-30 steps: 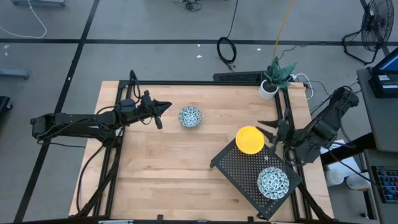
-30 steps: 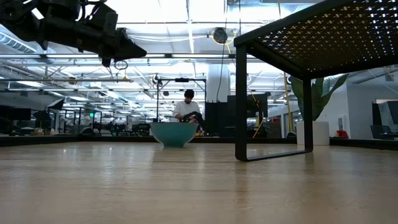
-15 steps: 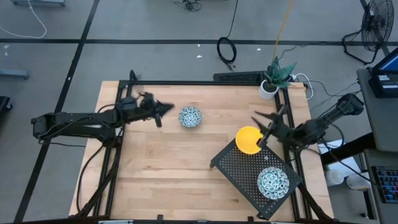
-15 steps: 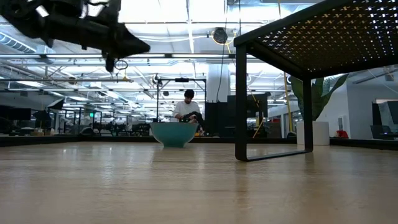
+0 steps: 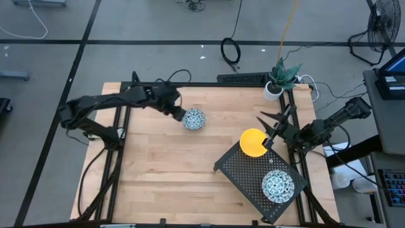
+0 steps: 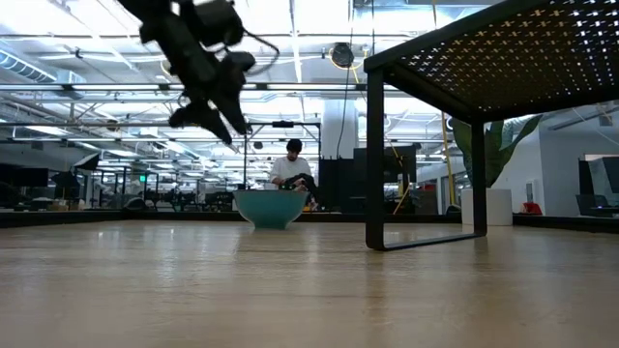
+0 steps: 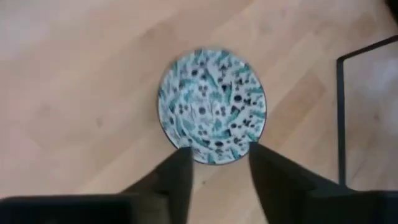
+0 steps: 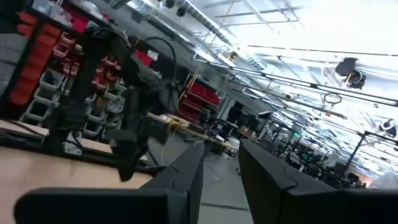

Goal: Pick & Place Mini bowls
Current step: Stack the blue patterned bowl on top of the blue patterned bowls on the shelf

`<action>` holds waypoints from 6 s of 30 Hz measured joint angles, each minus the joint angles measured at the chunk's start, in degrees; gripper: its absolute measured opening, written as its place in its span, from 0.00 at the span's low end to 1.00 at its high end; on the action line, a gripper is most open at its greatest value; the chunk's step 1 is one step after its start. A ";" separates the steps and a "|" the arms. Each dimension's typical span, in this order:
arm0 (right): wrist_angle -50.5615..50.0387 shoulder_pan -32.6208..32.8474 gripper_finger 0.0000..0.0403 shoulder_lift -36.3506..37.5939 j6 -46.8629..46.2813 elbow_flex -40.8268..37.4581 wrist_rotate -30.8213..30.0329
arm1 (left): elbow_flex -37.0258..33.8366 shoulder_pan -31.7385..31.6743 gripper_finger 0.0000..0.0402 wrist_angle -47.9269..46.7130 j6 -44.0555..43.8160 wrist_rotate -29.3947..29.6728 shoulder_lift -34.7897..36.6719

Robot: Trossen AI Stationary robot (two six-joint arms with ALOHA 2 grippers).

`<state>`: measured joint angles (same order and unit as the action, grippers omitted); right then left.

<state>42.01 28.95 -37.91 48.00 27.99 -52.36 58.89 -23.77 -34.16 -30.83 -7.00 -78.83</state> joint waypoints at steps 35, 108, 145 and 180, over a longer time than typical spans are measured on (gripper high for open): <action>0.60 0.02 0.22 1.30 -2.35 0.02 -4.55 | 0.79 -2.62 0.47 5.44 -5.77 0.55 -19.47; 12.06 -5.86 0.69 -14.25 -7.81 0.13 10.06 | 17.69 35.52 0.02 58.12 71.31 66.59 -16.21; 16.73 -19.58 0.29 -24.75 -22.64 1.75 19.27 | 17.67 37.29 0.03 64.02 71.76 63.27 -17.68; 12.03 -11.10 0.00 -16.33 -13.13 1.88 15.08 | 17.69 45.77 0.21 23.85 39.80 52.22 -14.02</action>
<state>54.04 17.85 -54.24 34.87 29.87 -37.28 76.58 22.00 -10.30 8.97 45.22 -92.85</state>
